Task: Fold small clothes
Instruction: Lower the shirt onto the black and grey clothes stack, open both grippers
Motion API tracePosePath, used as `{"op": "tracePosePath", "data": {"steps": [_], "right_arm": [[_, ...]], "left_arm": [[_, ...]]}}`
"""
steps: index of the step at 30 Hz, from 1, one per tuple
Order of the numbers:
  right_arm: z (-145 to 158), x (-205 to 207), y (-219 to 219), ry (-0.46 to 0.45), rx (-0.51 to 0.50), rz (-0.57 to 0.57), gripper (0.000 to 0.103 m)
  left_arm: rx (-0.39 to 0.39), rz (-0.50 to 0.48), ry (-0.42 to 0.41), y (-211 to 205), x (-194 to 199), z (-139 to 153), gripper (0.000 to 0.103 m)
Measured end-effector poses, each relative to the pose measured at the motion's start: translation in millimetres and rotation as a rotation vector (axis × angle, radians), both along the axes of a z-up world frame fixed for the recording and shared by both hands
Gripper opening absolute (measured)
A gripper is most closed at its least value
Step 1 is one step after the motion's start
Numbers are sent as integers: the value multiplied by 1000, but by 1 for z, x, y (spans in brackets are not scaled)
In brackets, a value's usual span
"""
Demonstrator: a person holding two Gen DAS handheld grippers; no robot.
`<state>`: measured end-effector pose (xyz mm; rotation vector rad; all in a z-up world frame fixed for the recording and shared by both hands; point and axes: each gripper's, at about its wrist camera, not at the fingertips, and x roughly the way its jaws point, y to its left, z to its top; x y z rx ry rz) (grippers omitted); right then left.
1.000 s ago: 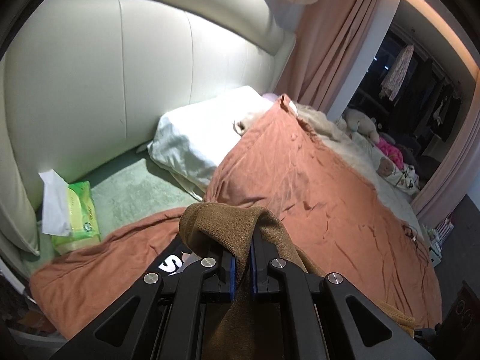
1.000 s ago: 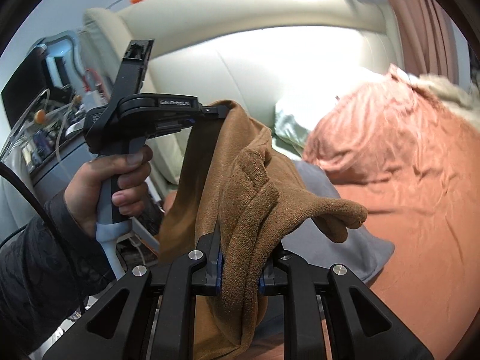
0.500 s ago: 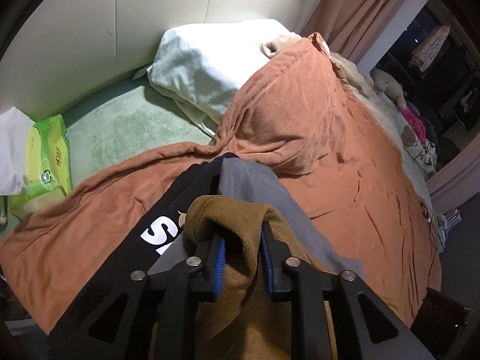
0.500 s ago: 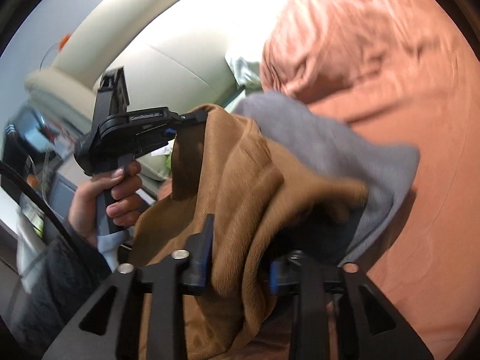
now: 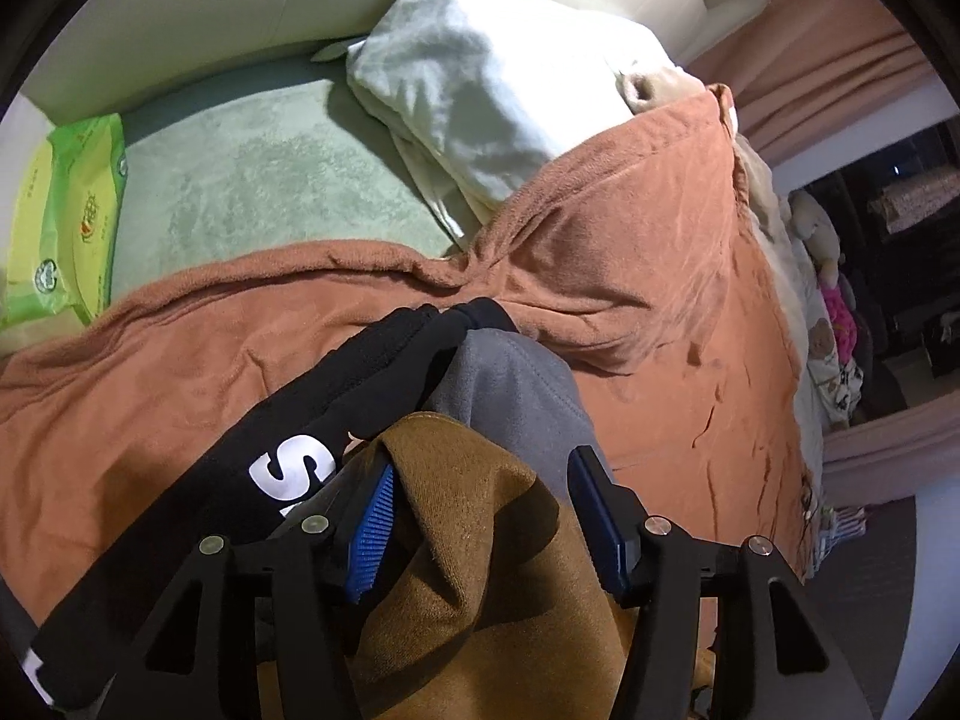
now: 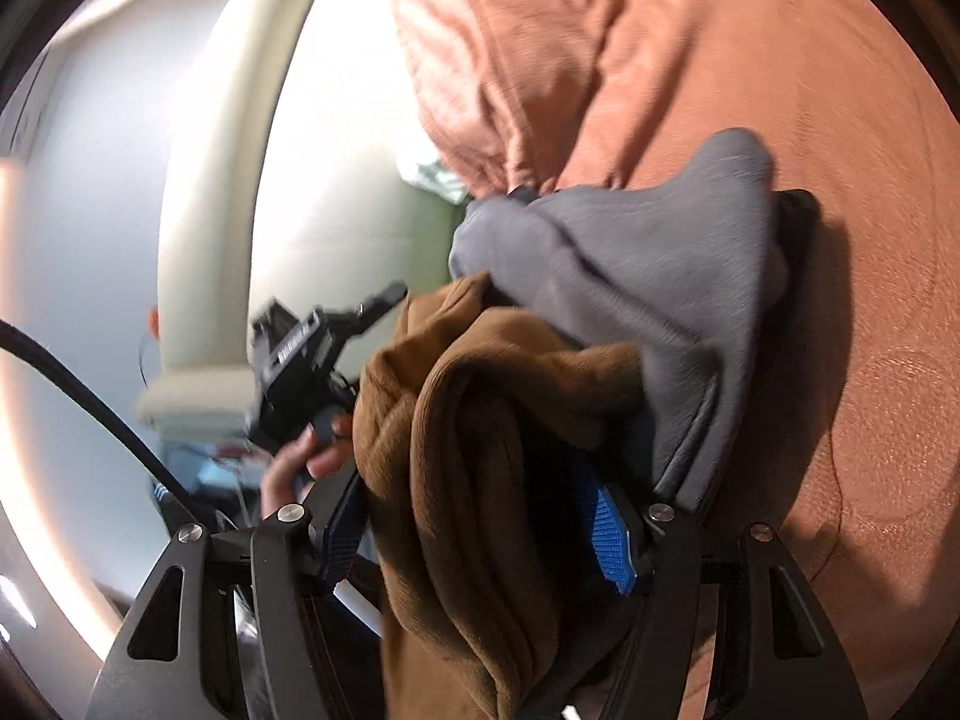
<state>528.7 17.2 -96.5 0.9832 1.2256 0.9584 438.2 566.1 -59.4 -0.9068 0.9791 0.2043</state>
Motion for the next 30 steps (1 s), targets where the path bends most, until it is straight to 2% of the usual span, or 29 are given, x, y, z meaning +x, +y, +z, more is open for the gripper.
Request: {"op": "tracePosePath", "data": {"steps": [1,3,6,7,10,12,14,16,17,18,19,20,22,27,30], "right_arm": [[-2,2,-1,20,-1,-11,62],[-4,5,-2,56,-9,-47,62],[0,8,-4,50,-18,-60,61],[5,6,-4,31,-24,-61,53],[30,4,-1,-86,-68,-37,34],[54,-5,2,-225,-115,-17,33],[79,-19,3,-401,-204,-8,33],[93,-31,5,-522,-322,-3,34],[97,-35,6,-555,-400,0,37],[98,-38,4,-569,-467,0,50],[98,-40,1,-570,-502,-1,64],[96,-38,2,-563,-516,-8,66],[95,-33,-1,-515,-486,-10,66],[95,-25,-12,-398,-336,-18,66],[84,-20,-19,-304,-257,-7,66]], "left_arm": [[-7,10,1,1,0,-1,56],[21,24,22,0,0,0,39],[54,-1,14,-4,0,4,15],[65,-13,4,-5,-1,7,14],[123,-63,-41,-12,-3,20,11],[189,-132,-124,-20,-7,38,12],[261,-189,-161,-29,-11,51,12],[319,-235,-128,-34,-13,55,19],[334,-248,-106,-34,-14,54,32],[352,-253,-78,-33,-17,53,50],[368,-249,-59,-31,-20,53,55],[382,-242,-59,-28,-24,55,58],[382,-223,-58,-20,-30,59,60],[348,-185,-45,-9,-28,72,62],[306,-167,1,-6,-15,72,62]]}}
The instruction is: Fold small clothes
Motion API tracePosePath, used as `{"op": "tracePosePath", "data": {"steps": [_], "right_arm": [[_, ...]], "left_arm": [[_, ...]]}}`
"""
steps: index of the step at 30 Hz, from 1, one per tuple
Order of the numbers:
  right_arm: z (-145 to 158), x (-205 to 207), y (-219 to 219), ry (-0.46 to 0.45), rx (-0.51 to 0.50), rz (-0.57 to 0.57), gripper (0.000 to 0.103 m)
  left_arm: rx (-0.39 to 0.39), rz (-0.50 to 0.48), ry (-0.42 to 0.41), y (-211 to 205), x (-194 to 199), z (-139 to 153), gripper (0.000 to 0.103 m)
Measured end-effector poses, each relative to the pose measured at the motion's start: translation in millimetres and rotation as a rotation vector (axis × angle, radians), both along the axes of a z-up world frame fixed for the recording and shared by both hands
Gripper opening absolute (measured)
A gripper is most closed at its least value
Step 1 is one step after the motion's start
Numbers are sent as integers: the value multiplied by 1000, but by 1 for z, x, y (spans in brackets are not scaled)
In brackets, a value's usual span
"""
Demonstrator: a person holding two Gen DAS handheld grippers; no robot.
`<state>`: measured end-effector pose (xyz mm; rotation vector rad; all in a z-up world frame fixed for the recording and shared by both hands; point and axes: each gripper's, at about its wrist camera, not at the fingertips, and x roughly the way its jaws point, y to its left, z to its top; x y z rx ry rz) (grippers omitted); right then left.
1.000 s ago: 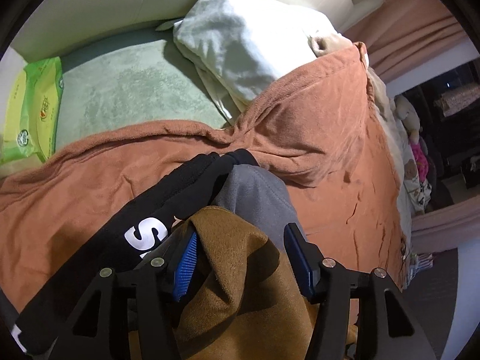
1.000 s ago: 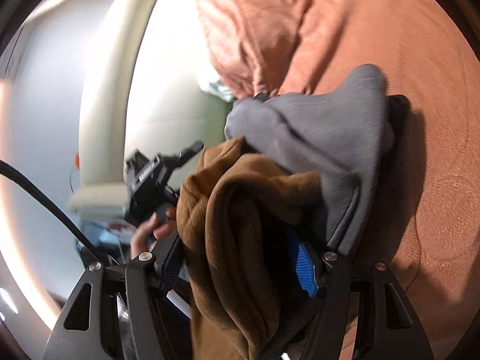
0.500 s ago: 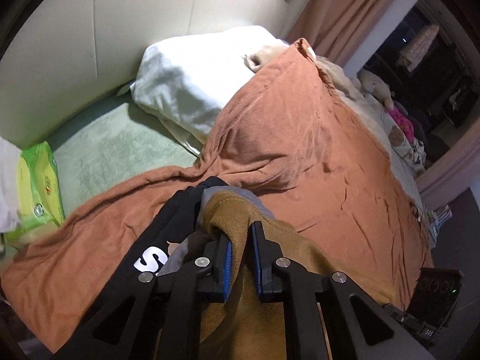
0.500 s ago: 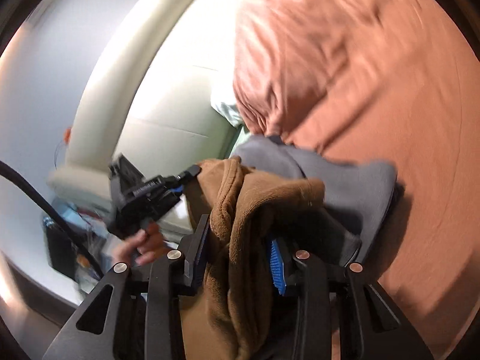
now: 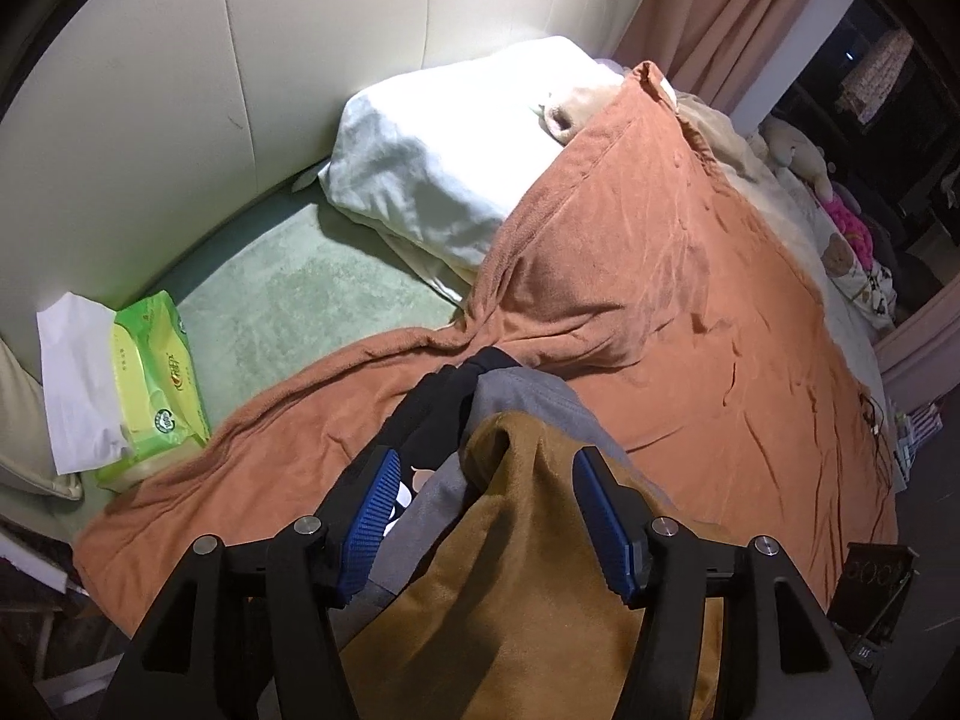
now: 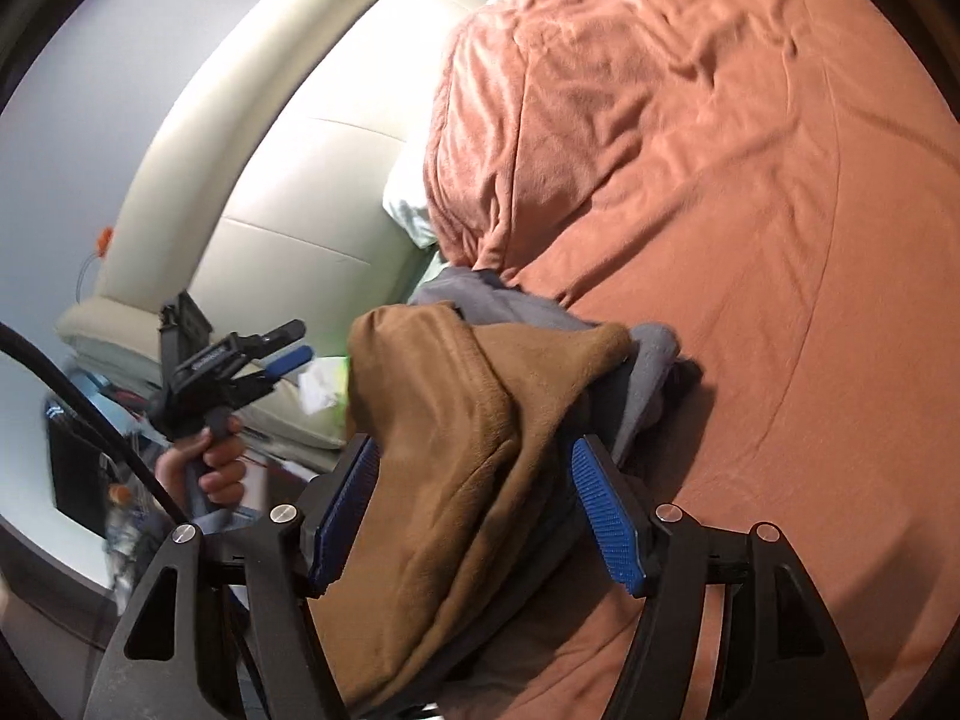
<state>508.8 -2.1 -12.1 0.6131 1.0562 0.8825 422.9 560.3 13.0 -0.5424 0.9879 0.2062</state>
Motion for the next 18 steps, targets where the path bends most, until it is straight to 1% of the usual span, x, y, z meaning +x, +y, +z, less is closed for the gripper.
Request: {"op": "tracePosePath", "data": {"steps": [2,3,6,8,11,14,16,18], "right_arm": [[-5,5,-3,54,20,-5,66],[-10,4,-10,82,39,-5,66],[-23,10,-12,151,96,-1,66],[-25,13,-9,169,110,2,66],[-43,23,-5,201,122,-5,66],[-52,29,2,251,161,0,66],[-55,31,8,259,184,10,66],[-58,35,11,276,193,9,66]], "left_arm": [[-24,21,18,1,9,-3,62],[-35,31,27,2,14,-6,62],[-62,50,66,1,28,-15,62],[-73,59,102,-1,39,-24,62],[-82,58,138,-6,51,-36,62],[-113,68,181,-10,59,-53,62],[-131,71,207,-12,63,-63,62],[-170,80,208,-12,64,-71,58]]}}
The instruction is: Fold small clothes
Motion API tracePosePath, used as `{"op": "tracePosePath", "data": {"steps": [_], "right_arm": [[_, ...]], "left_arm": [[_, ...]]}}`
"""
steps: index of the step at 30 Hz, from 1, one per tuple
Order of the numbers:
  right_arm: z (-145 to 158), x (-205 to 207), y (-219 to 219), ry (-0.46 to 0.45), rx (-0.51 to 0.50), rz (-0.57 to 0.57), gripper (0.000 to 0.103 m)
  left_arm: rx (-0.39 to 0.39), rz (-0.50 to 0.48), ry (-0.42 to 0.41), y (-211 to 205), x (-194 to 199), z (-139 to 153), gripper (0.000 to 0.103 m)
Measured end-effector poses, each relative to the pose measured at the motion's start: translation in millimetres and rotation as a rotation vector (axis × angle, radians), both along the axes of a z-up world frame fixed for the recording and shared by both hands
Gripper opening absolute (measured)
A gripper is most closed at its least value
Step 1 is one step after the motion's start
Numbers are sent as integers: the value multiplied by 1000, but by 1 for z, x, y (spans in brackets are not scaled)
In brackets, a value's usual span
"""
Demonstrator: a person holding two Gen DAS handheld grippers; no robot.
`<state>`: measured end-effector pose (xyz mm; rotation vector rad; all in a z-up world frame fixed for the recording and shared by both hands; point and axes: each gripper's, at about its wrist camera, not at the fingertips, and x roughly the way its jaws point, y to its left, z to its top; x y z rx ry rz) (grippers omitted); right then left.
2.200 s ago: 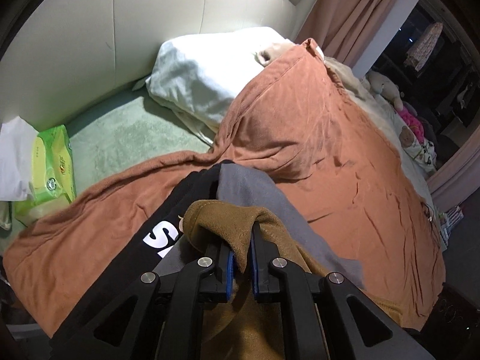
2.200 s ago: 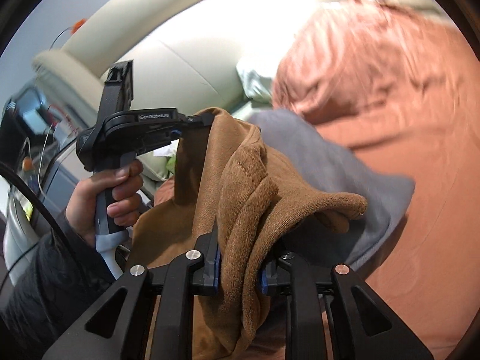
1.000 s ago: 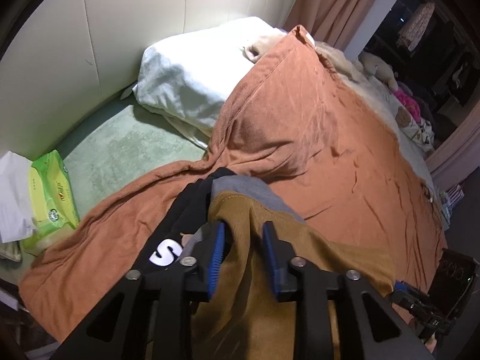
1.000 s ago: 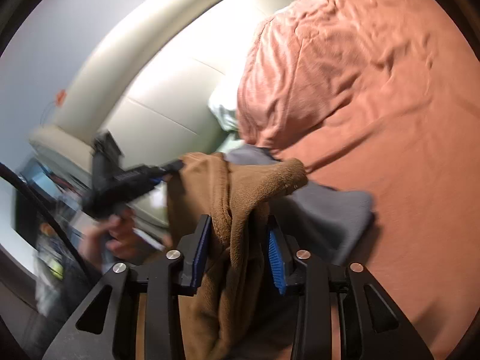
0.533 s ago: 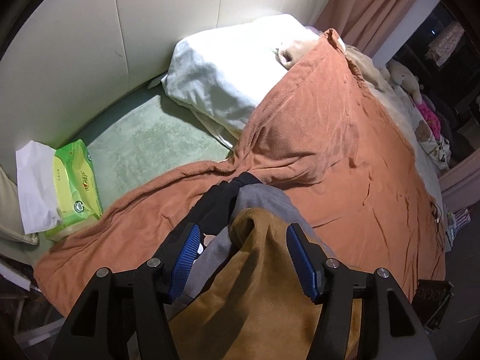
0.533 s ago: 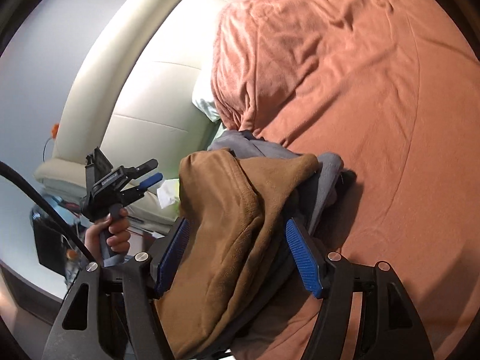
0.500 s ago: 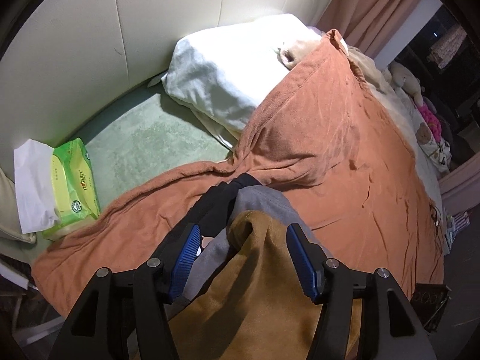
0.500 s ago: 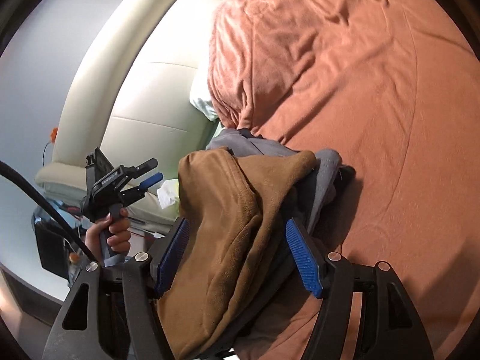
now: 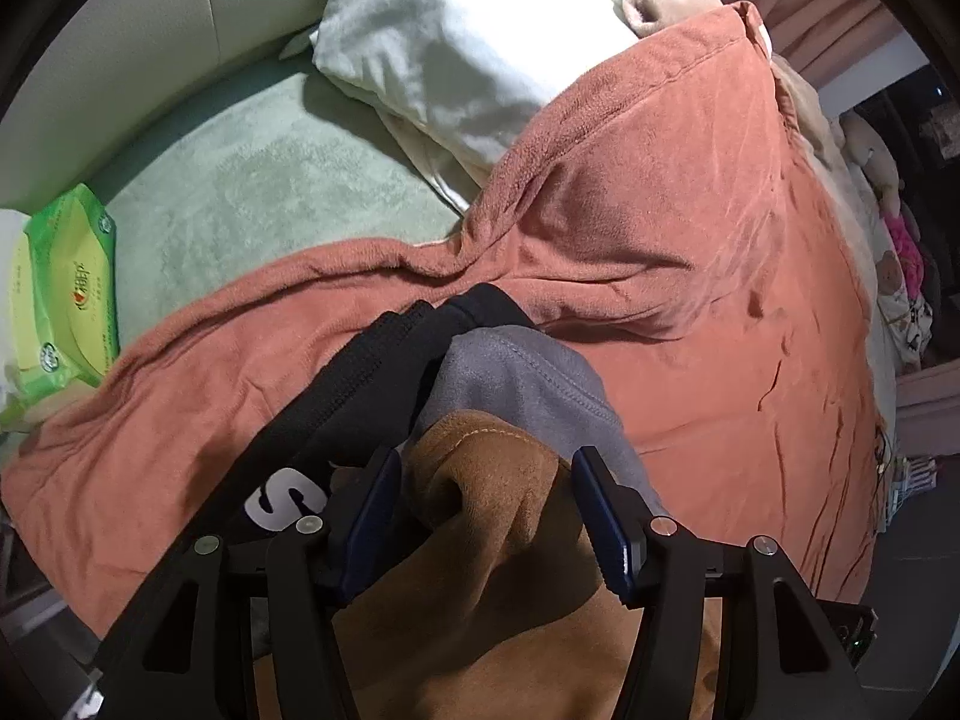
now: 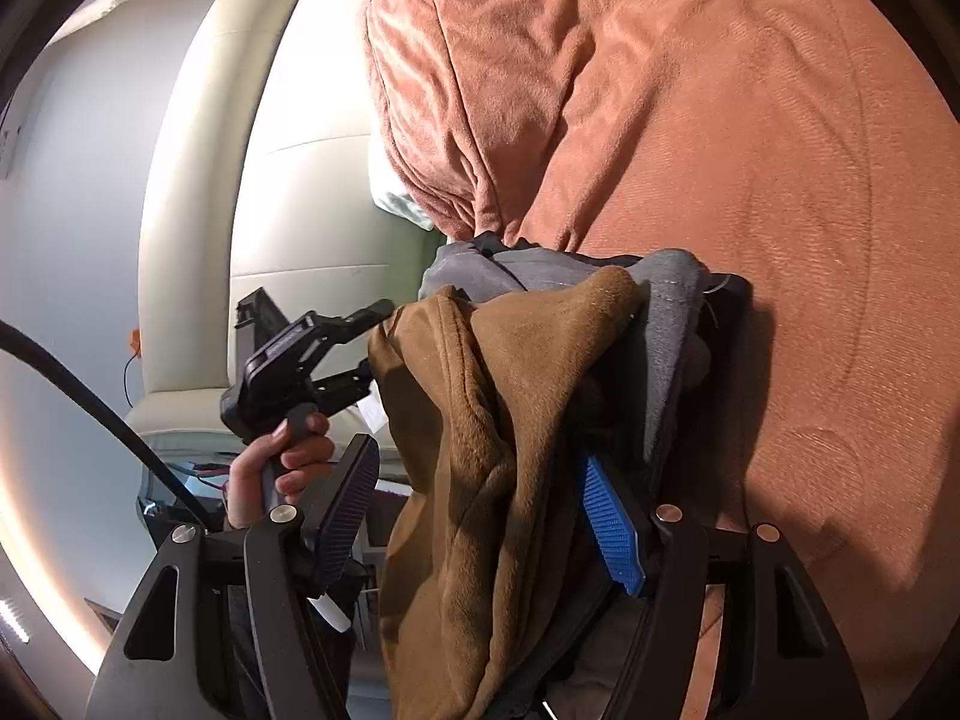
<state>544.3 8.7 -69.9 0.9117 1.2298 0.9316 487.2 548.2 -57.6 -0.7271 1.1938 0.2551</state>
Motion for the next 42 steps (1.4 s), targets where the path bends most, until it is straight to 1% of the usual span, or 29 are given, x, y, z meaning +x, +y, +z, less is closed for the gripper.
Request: {"op": "tracePosePath", "data": {"steps": [2,4,5,6,7,8,10,13,14,15,16,18,19,21,22,23,24,25,26,27,29,32,35,36,37,38,39,40,42], "right_arm": [[-4,5,0,27,13,-12,66],[-7,9,0,54,30,-25,66],[-7,12,-2,59,32,-35,66],[-6,14,-3,52,26,-47,66],[-3,15,-5,37,19,-57,65],[1,17,-5,16,12,-62,65],[12,17,-4,-43,-18,-60,60],[35,9,-4,-167,-40,-62,54],[43,4,-5,-213,-34,-64,54],[49,-1,-7,-258,-32,-71,54],[55,-5,-10,-297,-37,-79,54],[61,-13,-18,-350,-90,-99,54],[61,-14,-20,-356,-117,-105,54],[57,-14,-21,-340,-161,-97,54],[55,-16,-21,-330,-179,-88,54],[53,-16,-19,-319,-203,-77,54],[52,-16,-17,-303,-223,-65,54],[50,-15,-14,-284,-229,-54,54],[45,-14,-12,-257,-232,-44,54],[41,-12,-11,-230,-236,-41,54],[34,-7,-8,-187,-246,-38,54],[23,3,-4,-144,-223,-34,54],[17,12,4,-121,-208,-36,54],[17,14,5,-116,-202,-41,54],[18,15,7,-122,-199,-46,44],[18,17,10,-130,-203,-45,37],[18,19,13,-130,-216,-41,21],[18,19,15,-133,-226,-41,7],[27,15,16,-185,-228,-36,2]], "left_arm": [[-20,17,-6,1,1,-4,54],[-27,34,-13,2,1,-6,44],[-29,40,-23,2,1,-5,36],[-31,37,-40,1,1,-3,32],[-28,31,-59,0,2,1,32],[-16,20,-95,-2,1,8,31],[17,-5,-160,-5,1,23,30],[53,-50,-315,-10,-3,52,28],[63,-63,-387,-11,-7,66,28],[74,-67,-421,-11,-9,74,28],[89,-66,-430,-10,-9,78,28],[104,-71,-416,-9,-11,82,29],[115,-77,-385,-8,-10,80,29],[148,-81,-323,-7,-13,72,29],[149,-80,-302,-7,-13,68,29],[144,-78,-288,-6,-16,62,32],[139,-73,-270,-5,-16,56,38],[136,-64,-251,-4,-16,50,42],[131,-52,-241,-3,-16,44,50],[121,-41,-230,-2,-16,37,55],[98,-27,-214,-1,-15,28,57],[93,-14,-169,0,-11,14,57],[56,0,-166,-1,-7,7,56],[42,-3,-176,-3,-5,6,47],[36,-13,-180,-5,-3,6,40],[45,-28,-173,-8,-1,6,31],[61,-47,-168,-12,0,6,22],[70,-61,-171,-13,1,8,18],[91,-91,-223,-15,-4,19,16]]}}
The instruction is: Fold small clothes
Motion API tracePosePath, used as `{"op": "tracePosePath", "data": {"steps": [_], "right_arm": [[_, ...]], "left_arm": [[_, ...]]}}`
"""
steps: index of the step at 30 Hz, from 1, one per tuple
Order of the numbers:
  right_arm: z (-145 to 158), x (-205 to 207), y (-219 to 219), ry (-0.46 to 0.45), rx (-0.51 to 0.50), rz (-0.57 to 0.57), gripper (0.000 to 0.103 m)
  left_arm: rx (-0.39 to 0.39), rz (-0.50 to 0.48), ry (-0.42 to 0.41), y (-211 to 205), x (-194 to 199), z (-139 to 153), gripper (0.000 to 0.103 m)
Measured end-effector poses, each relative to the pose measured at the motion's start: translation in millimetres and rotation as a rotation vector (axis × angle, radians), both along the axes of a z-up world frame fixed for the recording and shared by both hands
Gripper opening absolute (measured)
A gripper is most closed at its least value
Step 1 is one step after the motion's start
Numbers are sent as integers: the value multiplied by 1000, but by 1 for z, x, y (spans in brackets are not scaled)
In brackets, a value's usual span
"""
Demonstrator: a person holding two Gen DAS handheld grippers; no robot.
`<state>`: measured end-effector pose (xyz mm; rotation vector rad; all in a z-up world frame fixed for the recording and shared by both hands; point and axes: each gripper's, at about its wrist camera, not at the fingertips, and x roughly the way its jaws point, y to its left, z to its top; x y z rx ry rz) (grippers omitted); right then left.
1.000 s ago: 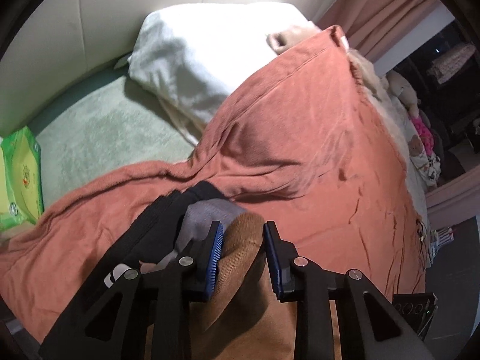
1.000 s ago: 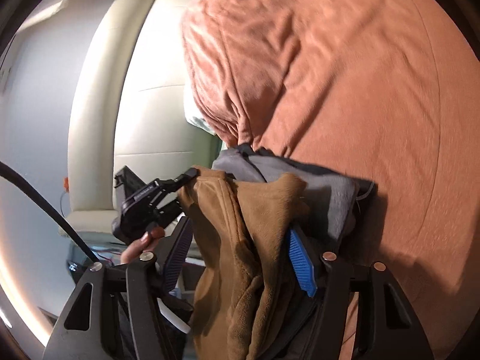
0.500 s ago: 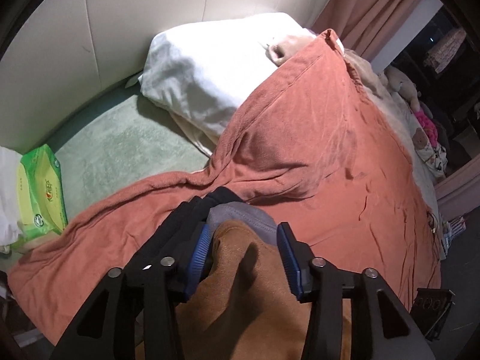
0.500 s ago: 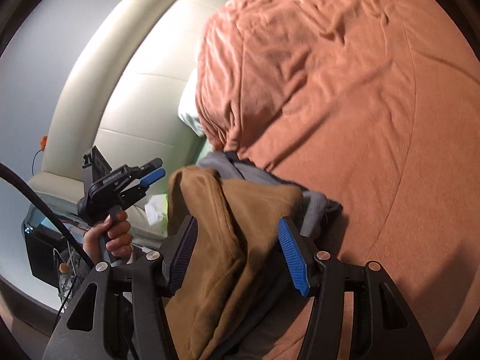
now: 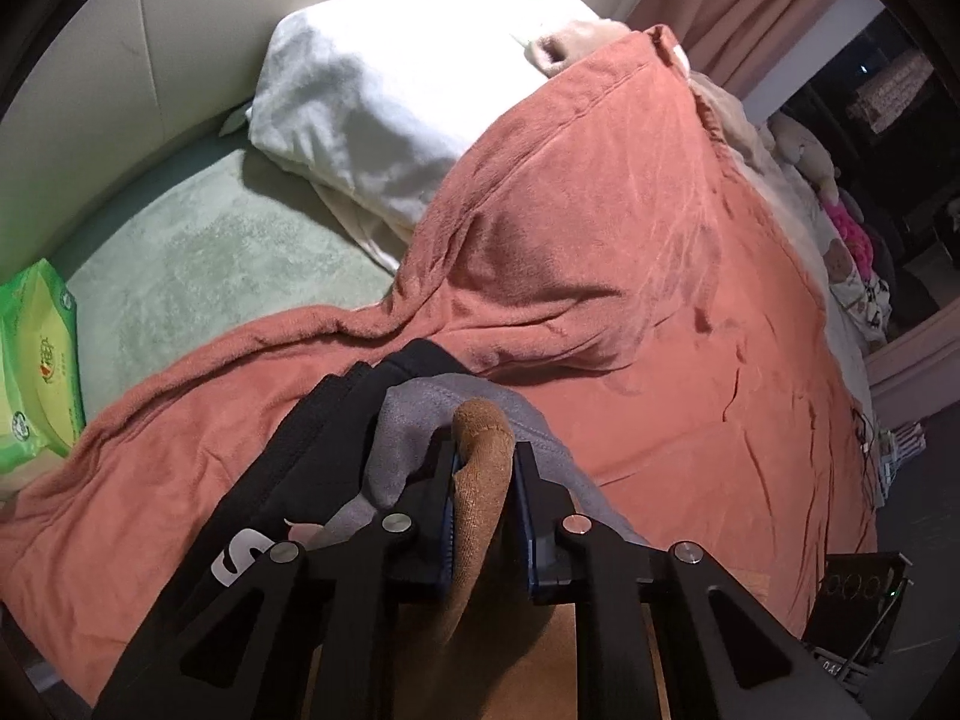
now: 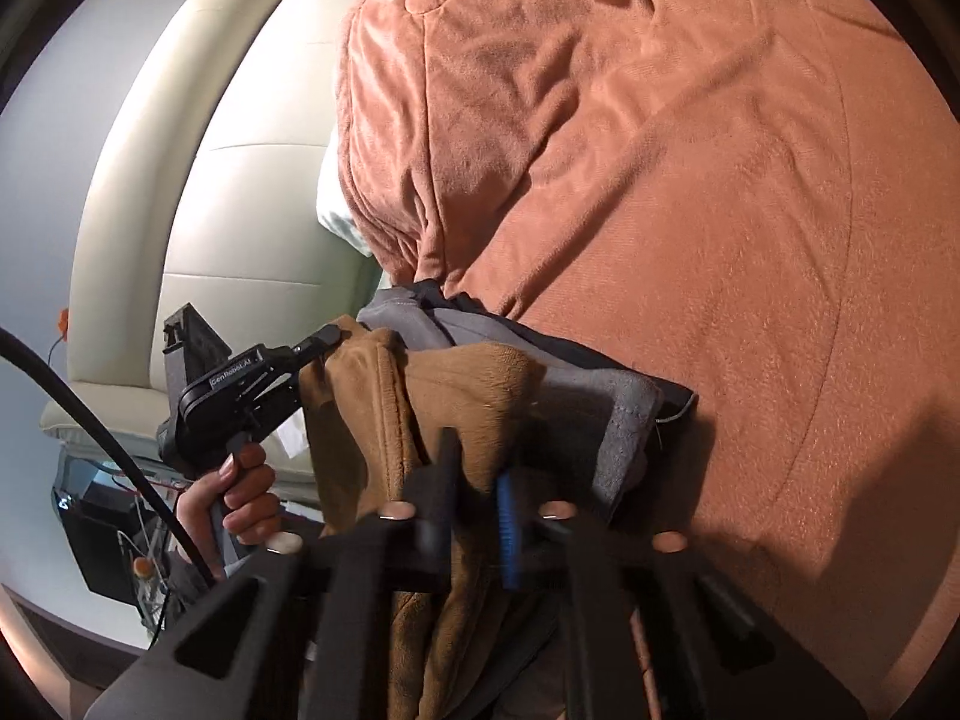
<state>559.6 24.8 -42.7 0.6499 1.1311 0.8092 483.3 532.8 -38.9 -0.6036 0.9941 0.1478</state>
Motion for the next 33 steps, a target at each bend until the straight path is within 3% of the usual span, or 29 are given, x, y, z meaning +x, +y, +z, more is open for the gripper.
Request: {"op": "tracePosePath", "data": {"steps": [4,8,10,11,12,13,16,21,33], "right_arm": [[30,-18,0,-138,25,38,1],[57,-44,-4,-296,22,59,1],[66,-54,-7,-358,-44,46,2],[66,-55,-8,-367,-102,26,2],[62,-54,-9,-344,-146,18,6],[56,-50,-10,-301,-173,10,14],[48,-47,-19,-262,-192,-27,38],[51,-52,-22,-273,-185,-20,39],[66,-87,10,-360,-231,120,39]], "left_arm": [[64,-95,-157,-6,-16,33,16],[71,-147,-276,-7,-32,54,18],[86,-143,-261,-6,-34,56,30],[96,-125,-233,-3,-33,56,46],[99,-100,-211,0,-33,54,61],[95,-77,-204,3,-36,53,64],[94,-59,-209,6,-44,54,65],[167,-96,-122,-2,-56,44,65],[164,-55,-12,13,-129,22,65]]}}
